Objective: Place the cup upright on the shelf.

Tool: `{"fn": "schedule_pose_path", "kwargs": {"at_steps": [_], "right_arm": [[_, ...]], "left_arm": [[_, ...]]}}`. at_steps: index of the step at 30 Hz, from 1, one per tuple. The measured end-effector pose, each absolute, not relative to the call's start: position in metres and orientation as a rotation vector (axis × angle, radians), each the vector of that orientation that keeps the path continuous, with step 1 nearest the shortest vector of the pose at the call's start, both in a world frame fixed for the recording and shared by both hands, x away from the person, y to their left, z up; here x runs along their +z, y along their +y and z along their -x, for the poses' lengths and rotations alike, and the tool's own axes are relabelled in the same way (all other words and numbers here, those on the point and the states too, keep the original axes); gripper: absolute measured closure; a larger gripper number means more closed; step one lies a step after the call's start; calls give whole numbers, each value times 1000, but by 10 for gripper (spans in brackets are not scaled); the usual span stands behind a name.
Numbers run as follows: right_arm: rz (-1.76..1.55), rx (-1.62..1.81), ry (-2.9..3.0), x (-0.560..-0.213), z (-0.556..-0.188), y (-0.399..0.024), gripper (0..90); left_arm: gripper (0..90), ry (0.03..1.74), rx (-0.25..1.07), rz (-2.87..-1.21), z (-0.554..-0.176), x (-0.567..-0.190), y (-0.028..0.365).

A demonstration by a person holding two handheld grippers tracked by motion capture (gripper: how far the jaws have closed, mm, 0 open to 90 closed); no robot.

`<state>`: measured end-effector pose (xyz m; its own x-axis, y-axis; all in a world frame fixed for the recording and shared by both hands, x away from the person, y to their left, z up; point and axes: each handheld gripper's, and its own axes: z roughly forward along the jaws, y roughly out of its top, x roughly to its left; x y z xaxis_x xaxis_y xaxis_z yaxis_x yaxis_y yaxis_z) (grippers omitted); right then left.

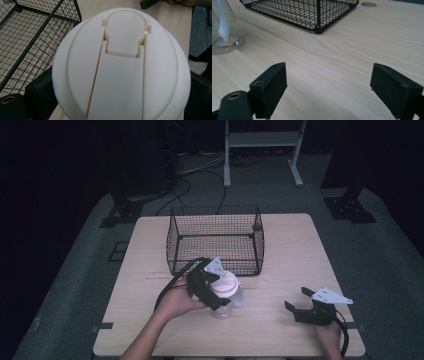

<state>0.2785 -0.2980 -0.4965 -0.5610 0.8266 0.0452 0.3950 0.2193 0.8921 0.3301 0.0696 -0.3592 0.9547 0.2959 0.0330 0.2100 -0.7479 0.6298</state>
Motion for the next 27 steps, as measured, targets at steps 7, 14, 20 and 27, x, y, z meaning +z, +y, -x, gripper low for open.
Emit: {"fn": "schedule_pose_path", "kwargs": {"at_steps": [7,14,20,27], "right_arm": [[-1122,1301,2056,-497,-279,-298,129],[-1126,1303,2054,-497,-279,-298,129],[-1118,1304,2052,-497,-279,-298,129],[-1123,1305,2052,-497,-279,-298,129]], "left_arm": [[51,335,202,-2452,-328,-341,68],[52,328,226,-2450,-331,-320,67],[52,326,223,-2448,-338,-298,66],[52,332,210,-2443,-347,-280,66]]}}
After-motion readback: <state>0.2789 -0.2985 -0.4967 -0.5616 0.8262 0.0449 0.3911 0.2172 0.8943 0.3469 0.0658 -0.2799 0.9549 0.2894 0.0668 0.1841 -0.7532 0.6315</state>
